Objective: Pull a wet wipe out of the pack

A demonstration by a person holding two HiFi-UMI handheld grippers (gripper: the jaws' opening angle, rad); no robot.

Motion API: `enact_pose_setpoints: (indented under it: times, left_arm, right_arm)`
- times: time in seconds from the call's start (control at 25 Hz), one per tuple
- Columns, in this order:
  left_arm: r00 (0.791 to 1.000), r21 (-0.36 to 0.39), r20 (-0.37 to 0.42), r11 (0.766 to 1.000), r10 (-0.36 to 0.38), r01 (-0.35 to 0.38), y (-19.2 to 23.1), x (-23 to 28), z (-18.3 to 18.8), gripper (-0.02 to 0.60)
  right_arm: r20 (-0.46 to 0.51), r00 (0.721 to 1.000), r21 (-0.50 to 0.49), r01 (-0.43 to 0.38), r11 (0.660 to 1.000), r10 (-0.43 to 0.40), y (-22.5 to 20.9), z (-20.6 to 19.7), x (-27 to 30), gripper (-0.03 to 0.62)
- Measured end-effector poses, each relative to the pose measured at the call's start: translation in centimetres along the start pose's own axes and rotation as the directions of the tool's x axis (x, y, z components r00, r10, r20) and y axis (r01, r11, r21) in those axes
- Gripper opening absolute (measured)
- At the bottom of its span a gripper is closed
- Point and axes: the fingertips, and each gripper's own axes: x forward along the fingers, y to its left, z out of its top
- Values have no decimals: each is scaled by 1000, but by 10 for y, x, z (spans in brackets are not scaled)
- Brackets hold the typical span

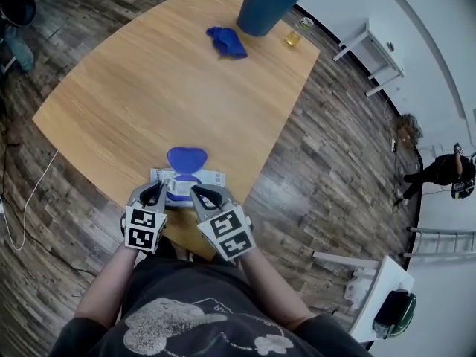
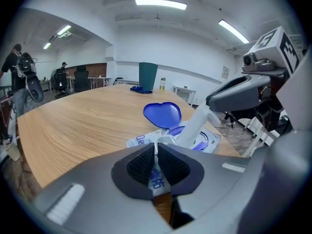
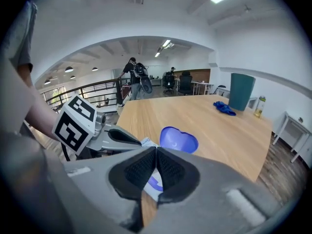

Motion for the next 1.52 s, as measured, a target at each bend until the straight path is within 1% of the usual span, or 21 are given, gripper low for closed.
enact_pose_setpoints:
  times: [0.08,0.16,0.28,0.36,0.44,0.48,0.64,0.76,0.88,1.12,1.24,1.36,1.52]
  left_arm:
    - [1000,-6,16,1000,-16,16,0,-1,4,44]
    - [999,8,25,1000,-29,29,2,-1,3,49]
    - [997,18,54,999,-49,48,1,-1,6,60]
    - [996,-13,72,998,-60,61,2,-2,10,66]
    - [994,-54,89,996,-69,74,2,-7,15,74]
    - [993,-59,101,995,-68,74,2,-10,18,77]
    - [986,-42,160,998,-40,47,1,-26,31,80]
    - [980,-71,199,997,-19,34,-1,-37,31,78]
    - [973,-67,232,998,0,16,-9,-53,37,77]
    - [958,-71,285,997,31,-11,-46,-90,37,74]
    - [954,-69,299,998,33,-13,-71,-110,29,72]
    - [946,-62,321,998,44,-26,-90,-133,22,69]
    - [940,-73,334,997,63,-41,-117,-159,8,67]
  right_arm:
    - [24,999,30,40,999,-40,-7,4,-10,0]
    - [33,996,57,86,995,-88,-17,4,-20,0]
    - [50,986,115,155,981,-162,-31,5,-37,0]
    - [72,978,177,179,968,-194,-37,7,-45,0]
    - [89,975,230,181,956,-205,-37,8,-51,0]
    - [95,974,242,179,954,-207,-36,7,-53,0]
    - [106,971,243,182,953,-213,-33,2,-56,0]
    - [142,968,249,169,954,-208,-28,-1,-62,0]
    - [177,963,249,155,956,-202,-24,-6,-76,0]
    - [241,948,269,141,953,-208,-17,-32,-125,0]
    - [264,939,300,138,944,-221,-13,-53,-154,0]
    - [276,930,299,155,942,-241,-6,-74,-183,0]
    - [289,924,299,162,940,-251,5,-102,-222,0]
